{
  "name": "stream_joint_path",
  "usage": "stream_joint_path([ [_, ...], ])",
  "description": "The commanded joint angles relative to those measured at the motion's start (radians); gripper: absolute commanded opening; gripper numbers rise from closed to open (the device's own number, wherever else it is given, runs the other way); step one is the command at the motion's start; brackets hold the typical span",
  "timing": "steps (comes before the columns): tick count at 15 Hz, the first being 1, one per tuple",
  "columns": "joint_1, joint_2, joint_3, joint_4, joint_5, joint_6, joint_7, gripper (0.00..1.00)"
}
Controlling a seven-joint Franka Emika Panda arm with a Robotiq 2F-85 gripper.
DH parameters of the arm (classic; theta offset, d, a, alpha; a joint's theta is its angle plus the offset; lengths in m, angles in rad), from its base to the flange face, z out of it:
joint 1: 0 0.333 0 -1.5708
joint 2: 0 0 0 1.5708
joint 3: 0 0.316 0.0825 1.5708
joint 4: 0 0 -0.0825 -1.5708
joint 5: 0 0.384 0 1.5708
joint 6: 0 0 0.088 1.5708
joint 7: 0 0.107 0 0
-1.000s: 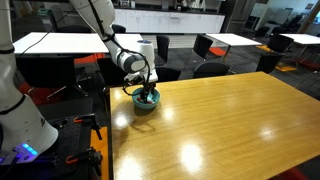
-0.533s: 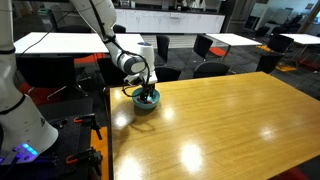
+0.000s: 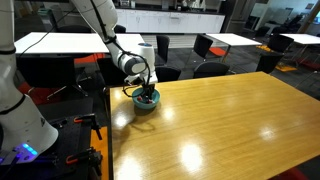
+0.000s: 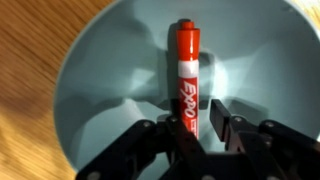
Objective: Take the marker from the bowl and put it on the table
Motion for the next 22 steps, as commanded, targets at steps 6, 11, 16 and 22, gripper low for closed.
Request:
stream_joint_path([
  [6, 0.032, -0.014, -0.022, 0.011, 0.018, -0.014, -0.011, 0.05],
  [11, 0.104, -0.085, -0.092, -0.033, -0.047, -0.037, 0.064, 0.05],
  [16, 0.141, -0.167, -0.160, -0.085, -0.151, -0.048, 0.197, 0.05],
  [22, 0.074, -0.252, -0.142, -0.161, -0.207, -0.030, 0.273, 0.05],
])
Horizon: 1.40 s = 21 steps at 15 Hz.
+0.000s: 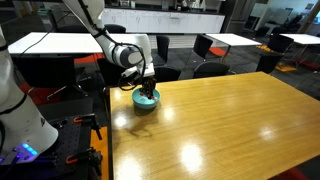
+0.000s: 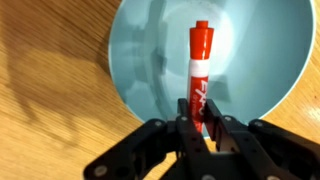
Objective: Take the marker from the bowl and put it on the table
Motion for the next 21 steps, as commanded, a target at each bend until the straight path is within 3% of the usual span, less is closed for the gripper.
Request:
stream_joint_path([
  [1, -0.047, -0.083, 0.015, -0.071, -0.031, -0.008, 0.051, 0.05],
  [11, -0.201, -0.145, 0.042, -0.162, 0.040, 0.008, 0.004, 0.05],
  [21, -0.322, -0.153, 0.059, -0.229, 0.311, 0.062, -0.150, 0.05],
])
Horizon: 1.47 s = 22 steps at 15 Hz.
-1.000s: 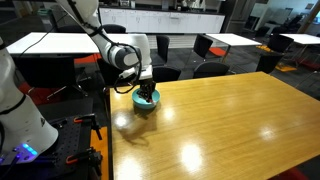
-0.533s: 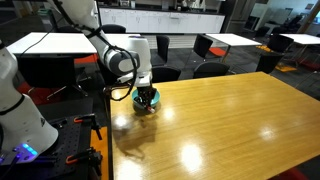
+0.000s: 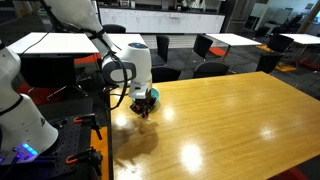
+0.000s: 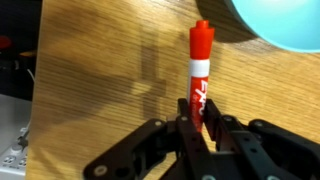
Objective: Take the marker from the bowl and put it on the table
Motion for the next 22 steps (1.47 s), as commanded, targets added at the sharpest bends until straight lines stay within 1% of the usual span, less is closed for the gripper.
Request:
stream_joint_path([
  [1, -0.043, -0.045, 0.022, -0.051, 0.101, 0.040, -0.083, 0.05],
  [7, -0.076, -0.063, 0.016, -0.075, 0.237, 0.044, -0.147, 0.05],
  [12, -0.104, -0.074, 0.010, -0.084, 0.308, 0.038, -0.163, 0.05],
  [20, -0.137, -0.102, 0.003, -0.095, 0.325, 0.031, -0.158, 0.05],
  [22, -0.139, -0.110, 0.003, -0.106, 0.309, 0.056, -0.146, 0.05],
])
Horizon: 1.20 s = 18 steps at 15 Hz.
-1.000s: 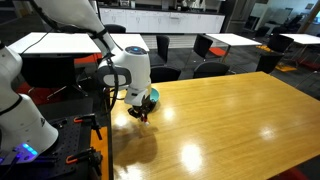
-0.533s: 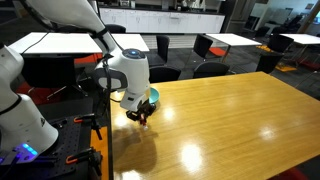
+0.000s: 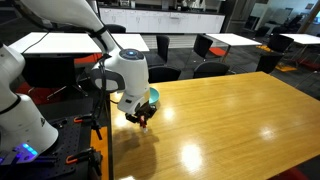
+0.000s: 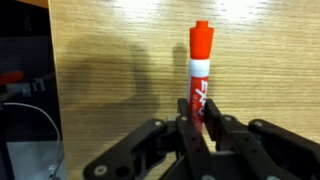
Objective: Take the marker from the bowl and put it on the table
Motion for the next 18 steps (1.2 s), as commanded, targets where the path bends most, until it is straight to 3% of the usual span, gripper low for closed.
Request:
stream_joint_path([
  [1, -0.010, -0.052, 0.004, -0.046, 0.002, 0.052, -0.007, 0.05],
  [2, -0.009, -0.008, 0.007, -0.004, 0.000, 0.010, -0.002, 0.20],
  [8, -0.011, -0.017, 0.008, -0.016, 0.002, 0.029, -0.003, 0.20],
  [9, -0.006, -0.014, 0.014, -0.009, 0.011, 0.034, 0.004, 0.05],
  [18, -0.054, -0.063, -0.035, -0.034, -0.044, 0.036, 0.104, 0.05],
])
